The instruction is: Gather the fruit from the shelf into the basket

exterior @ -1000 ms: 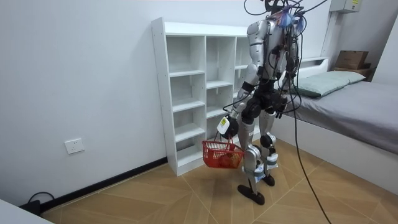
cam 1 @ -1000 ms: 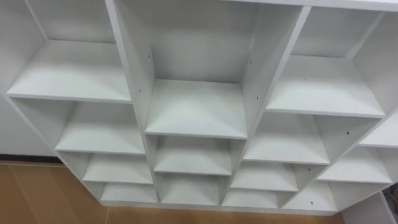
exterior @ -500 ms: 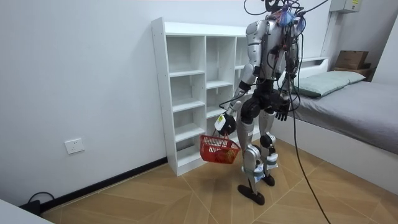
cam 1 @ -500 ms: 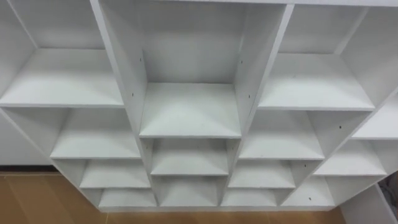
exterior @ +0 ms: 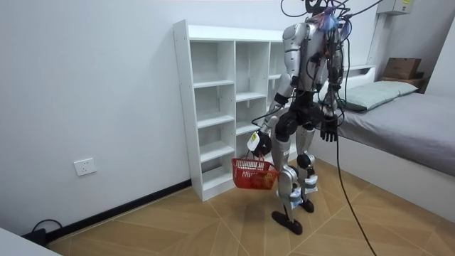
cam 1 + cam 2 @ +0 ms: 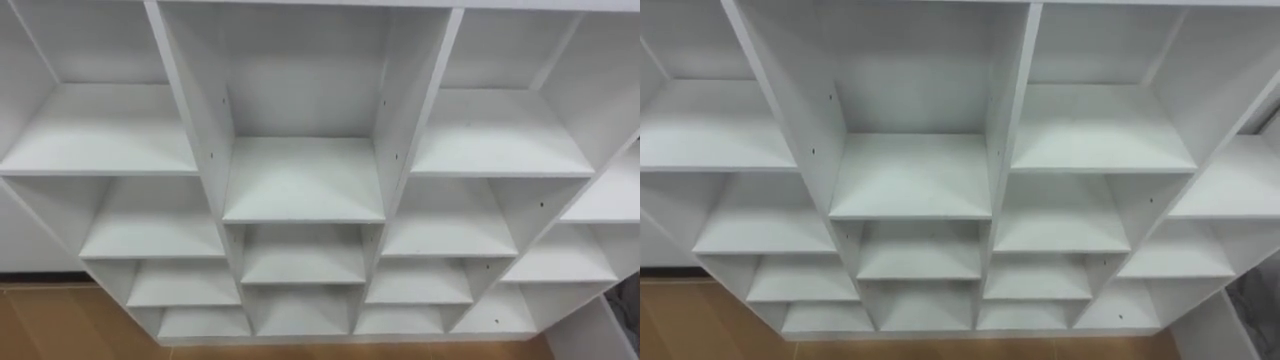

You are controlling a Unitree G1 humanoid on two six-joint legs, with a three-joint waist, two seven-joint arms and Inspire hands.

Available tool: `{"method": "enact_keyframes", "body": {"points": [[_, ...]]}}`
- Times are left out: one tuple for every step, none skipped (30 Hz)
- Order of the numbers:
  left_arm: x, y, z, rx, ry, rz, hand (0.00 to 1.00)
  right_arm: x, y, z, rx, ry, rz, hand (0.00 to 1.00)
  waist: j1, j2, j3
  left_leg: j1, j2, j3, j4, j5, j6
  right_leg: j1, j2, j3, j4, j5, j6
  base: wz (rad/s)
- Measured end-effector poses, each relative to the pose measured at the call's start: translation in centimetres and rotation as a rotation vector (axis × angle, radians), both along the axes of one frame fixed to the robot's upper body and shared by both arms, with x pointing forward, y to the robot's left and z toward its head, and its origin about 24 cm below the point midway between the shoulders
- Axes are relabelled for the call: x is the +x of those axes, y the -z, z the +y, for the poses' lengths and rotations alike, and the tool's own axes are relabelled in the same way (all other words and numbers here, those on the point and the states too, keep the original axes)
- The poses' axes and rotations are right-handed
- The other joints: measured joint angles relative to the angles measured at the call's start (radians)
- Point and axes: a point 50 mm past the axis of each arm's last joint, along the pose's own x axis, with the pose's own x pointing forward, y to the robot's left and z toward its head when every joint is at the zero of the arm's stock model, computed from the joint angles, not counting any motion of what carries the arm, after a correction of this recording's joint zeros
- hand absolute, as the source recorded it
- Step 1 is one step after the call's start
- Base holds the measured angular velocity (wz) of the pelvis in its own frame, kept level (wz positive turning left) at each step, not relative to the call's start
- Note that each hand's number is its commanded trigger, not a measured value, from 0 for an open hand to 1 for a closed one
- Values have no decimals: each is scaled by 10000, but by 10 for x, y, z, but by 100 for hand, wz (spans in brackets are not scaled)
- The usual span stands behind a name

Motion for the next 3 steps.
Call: {"method": "enact_keyframes", "body": {"points": [[0, 0, 0, 3, -1, -4, 100, 2, 0, 0, -1, -11, -39, 0, 4, 13, -6, -7, 0, -3, -1, 0, 0, -20, 1, 3, 3, -2, -4, 0], [0, 0, 0, 6, -5, 7, 100, 5, 0, 0, 7, 18, -113, 0, 3, 23, -13, -8, -3, -19, -2, 0, 0, -18, 1, -1, 5, -2, -4, 0], [0, 0, 0, 7, -7, 12, 100, 5, 0, 0, 13, 46, -129, 0, 4, 28, -16, -5, -4, -30, -2, 0, 0, -12, 2, -3, 8, -2, -4, 0]]}}
